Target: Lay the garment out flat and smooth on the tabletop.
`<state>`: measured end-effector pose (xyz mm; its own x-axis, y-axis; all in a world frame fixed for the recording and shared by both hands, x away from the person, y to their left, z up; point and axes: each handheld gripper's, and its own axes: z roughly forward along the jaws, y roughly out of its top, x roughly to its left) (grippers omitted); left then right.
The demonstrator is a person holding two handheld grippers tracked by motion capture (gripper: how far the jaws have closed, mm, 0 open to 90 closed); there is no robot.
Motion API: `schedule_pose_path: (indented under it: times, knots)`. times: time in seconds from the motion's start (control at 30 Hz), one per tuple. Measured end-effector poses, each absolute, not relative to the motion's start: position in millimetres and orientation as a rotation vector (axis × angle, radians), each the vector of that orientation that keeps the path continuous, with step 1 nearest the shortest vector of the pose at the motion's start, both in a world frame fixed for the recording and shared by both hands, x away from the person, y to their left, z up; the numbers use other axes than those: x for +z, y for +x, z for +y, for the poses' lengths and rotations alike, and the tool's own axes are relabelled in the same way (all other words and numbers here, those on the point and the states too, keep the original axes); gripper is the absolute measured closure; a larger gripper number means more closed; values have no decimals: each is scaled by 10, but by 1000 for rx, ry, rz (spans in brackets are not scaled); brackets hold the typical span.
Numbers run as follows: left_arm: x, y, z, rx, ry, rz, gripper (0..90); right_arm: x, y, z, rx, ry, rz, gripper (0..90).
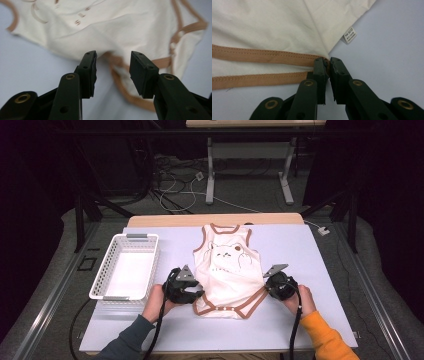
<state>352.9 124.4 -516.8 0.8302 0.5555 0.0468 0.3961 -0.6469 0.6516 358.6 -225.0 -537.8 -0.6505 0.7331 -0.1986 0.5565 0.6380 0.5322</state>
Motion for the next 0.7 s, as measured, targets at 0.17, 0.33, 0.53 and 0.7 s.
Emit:
schedule_pose_path:
  times: [0.17,0.33,0.53,0.7]
  knots:
    - [-5331,3597,1218,365,2425,747,583,-5381,3586,-2239,592,1032,2453,834]
    - [-5437,3731,1087,364,2377,763,558,-5384,3589,-2235,593,1035,2453,835]
    - [-5454,3794,1062,354,2342,713,790,-5366,3584,-2242,605,1040,2449,835]
    - [-5344,3776,1099,353,2324,684,886,-5320,3569,-2264,623,1042,2426,835]
